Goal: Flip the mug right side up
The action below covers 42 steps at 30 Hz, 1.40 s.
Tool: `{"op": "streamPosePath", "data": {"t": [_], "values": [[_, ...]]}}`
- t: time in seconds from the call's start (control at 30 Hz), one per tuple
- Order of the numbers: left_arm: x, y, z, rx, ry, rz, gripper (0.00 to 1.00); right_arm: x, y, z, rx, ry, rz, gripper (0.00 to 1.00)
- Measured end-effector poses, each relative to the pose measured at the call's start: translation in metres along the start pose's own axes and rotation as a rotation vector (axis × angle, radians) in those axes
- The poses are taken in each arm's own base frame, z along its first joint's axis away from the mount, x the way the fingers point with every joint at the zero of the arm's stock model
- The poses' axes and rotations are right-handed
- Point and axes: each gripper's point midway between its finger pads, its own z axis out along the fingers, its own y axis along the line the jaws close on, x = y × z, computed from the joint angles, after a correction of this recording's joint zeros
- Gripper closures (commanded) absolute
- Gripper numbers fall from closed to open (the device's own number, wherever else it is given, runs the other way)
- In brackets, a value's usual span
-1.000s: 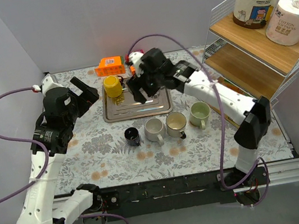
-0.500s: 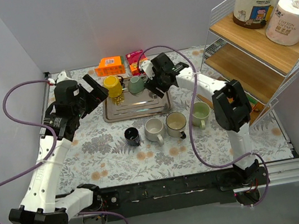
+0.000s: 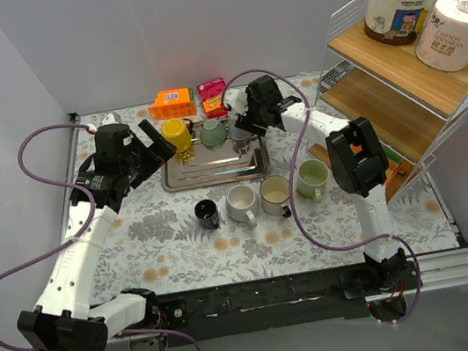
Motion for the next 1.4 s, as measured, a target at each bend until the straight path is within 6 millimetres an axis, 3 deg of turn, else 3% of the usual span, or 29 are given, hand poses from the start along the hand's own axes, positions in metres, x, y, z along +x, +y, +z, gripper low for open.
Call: {"op": "streamPosePath", "data": {"t": [0.17, 0.4, 0.63, 0.8, 1.0, 1.17, 1.4], "values": [[0.009, 0.008, 0.011, -0.048, 0.051, 0.005, 0.02, -0.003, -0.01, 0.013, -0.027, -0.073, -0.051, 0.2], [0.013, 0.011, 0.013, -0.069, 0.068, -0.002, 0.02, 0.013, 0.011, 0.035, -0.149, -0.111, -0.089, 0.22], [0.019, 0.018, 0.017, -0.086, 0.077, -0.015, 0.02, 0.012, 0.006, 0.042, -0.146, -0.155, -0.111, 0.24], [0.024, 0.023, 0.02, -0.104, 0.086, -0.02, 0.02, 0.007, 0.008, 0.044, -0.159, -0.19, -0.108, 0.36], [0.025, 0.025, 0.019, -0.107, 0.083, -0.02, 0.02, 0.001, 0.016, 0.043, -0.197, -0.224, -0.091, 0.44], [0.026, 0.027, 0.016, -0.102, 0.074, -0.023, 0.02, 0.005, 0.025, 0.043, -0.219, -0.224, -0.068, 0.55], [0.033, 0.033, 0.014, -0.106, 0.078, -0.027, 0.02, 0.017, 0.042, 0.029, -0.258, -0.204, -0.007, 0.49]]}}
